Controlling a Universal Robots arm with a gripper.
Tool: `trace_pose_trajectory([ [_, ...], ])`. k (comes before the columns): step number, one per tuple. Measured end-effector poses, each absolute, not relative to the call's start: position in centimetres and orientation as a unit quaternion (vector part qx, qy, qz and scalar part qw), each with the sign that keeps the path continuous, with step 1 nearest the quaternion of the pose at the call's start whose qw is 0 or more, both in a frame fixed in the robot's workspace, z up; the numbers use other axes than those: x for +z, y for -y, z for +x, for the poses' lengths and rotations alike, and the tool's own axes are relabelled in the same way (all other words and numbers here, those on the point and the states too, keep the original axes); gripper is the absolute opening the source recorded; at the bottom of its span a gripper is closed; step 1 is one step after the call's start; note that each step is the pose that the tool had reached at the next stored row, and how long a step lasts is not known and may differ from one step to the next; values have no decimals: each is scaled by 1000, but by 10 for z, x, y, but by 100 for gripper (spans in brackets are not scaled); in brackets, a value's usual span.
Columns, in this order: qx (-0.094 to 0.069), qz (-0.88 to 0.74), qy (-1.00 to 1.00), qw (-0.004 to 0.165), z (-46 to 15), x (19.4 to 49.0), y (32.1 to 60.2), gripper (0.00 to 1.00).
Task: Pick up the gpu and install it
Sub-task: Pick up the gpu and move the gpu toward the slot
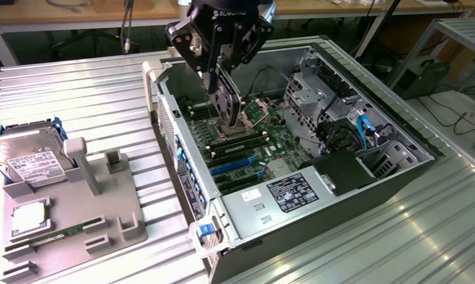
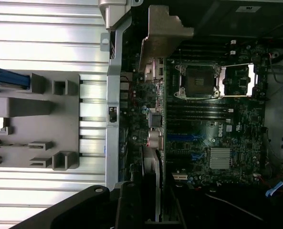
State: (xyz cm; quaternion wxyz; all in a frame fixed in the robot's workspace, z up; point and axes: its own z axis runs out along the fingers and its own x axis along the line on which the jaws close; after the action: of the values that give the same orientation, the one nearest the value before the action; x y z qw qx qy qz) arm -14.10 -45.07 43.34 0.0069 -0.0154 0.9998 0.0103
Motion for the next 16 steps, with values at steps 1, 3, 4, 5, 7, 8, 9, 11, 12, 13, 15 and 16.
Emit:
trace_pose_trajectory([
  [1,10,-15,-1000,7,-140,433,451,27],
  [3,10,-15,-1000,7,-138,433,451,27],
  [4,10,-15,-1000,7,-137,433,451,27],
  [5,10,-15,-1000,7,-137,433,451,27],
  [7,10,-15,-1000,7,-135,433,451,27],
  [8,10,-15,-1000,7,-134,433,451,27],
  [9,10,-15,-1000,7,-133,433,451,27],
  [11,10,-15,-1000,7,-132,433,451,27],
  [12,10,-15,-1000,7,-131,433,451,27],
  [13,10,-15,-1000,7,-130,433,451,27],
  [15,10,-15,-1000,8,-128,433,451,27],
  [16,10,-15,-1000,8,-127,433,451,27],
])
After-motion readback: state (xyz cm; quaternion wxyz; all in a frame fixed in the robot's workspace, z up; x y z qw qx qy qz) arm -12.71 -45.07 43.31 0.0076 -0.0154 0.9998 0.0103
